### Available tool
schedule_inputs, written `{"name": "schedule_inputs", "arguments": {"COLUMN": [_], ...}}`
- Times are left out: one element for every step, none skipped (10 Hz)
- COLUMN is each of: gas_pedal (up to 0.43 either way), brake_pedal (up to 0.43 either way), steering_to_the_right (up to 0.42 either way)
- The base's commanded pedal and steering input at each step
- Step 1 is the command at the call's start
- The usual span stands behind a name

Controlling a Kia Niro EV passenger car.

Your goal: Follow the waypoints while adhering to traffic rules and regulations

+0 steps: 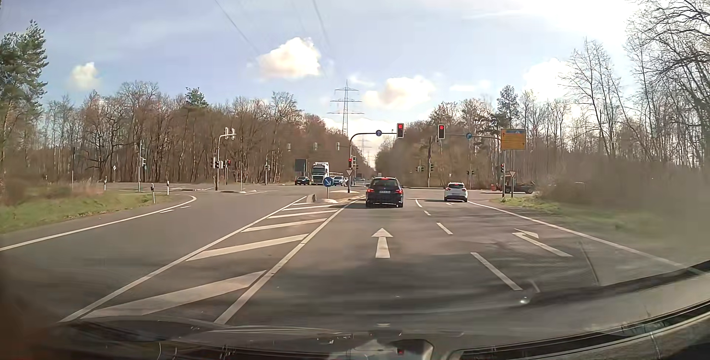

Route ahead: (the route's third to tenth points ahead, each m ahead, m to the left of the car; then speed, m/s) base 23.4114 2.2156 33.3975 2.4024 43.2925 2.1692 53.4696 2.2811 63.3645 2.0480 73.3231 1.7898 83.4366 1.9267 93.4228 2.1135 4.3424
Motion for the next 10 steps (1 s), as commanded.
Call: {"name": "schedule_inputs", "arguments": {"gas_pedal": [0.059, 0.059, 0.059, 0.059, 0.059, 0.059, 0.047, 0.047, 0.020, 0.000], "brake_pedal": [0.000, 0.000, 0.000, 0.000, 0.000, 0.000, 0.000, 0.000, 0.000, 0.000], "steering_to_the_right": [0.008, 0.009, 0.008, 0.007, 0.007, 0.007, 0.007, 0.007, 0.006, 0.006]}}
